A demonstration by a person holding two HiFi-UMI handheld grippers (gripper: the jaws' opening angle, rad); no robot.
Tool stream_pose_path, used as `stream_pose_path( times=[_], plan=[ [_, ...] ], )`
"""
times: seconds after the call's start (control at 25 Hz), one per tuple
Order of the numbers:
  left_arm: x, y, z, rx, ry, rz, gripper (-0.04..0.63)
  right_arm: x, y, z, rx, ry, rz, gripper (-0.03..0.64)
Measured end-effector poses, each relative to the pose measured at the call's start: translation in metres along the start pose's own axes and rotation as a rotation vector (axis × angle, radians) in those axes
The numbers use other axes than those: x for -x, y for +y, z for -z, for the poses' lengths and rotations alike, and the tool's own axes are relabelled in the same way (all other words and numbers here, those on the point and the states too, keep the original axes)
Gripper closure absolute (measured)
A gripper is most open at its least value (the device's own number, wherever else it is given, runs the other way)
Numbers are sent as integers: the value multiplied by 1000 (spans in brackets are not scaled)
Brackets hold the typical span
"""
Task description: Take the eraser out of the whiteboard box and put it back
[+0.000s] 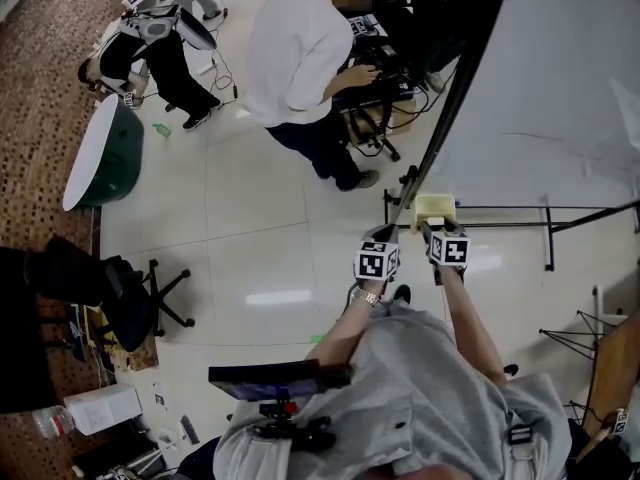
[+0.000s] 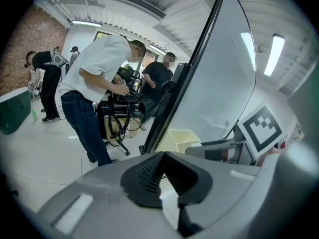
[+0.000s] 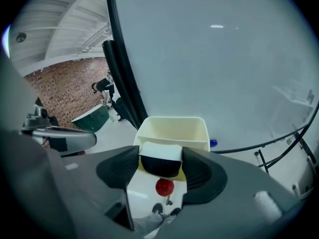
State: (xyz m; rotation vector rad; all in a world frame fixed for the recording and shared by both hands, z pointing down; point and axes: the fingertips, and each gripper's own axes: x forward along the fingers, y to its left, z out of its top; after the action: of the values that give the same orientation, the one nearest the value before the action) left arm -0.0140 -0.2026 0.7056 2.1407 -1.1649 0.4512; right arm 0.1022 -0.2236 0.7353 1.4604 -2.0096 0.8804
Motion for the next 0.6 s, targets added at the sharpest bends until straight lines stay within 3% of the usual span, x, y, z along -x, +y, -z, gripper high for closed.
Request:
stream_pose_path(
  times=[0.16,0.28,0.6],
  plan=[
    [-2,-8,13,-19,23,13,592,-3,2,3,-61,-5,-53,333],
    [-7,-21,22,-31,35,43,592,2,-3,3,-74,-8,-39,333],
    [-3,-60,45,-68,36,40,592,56,-13,0,-64,-138,-18,346]
  ],
)
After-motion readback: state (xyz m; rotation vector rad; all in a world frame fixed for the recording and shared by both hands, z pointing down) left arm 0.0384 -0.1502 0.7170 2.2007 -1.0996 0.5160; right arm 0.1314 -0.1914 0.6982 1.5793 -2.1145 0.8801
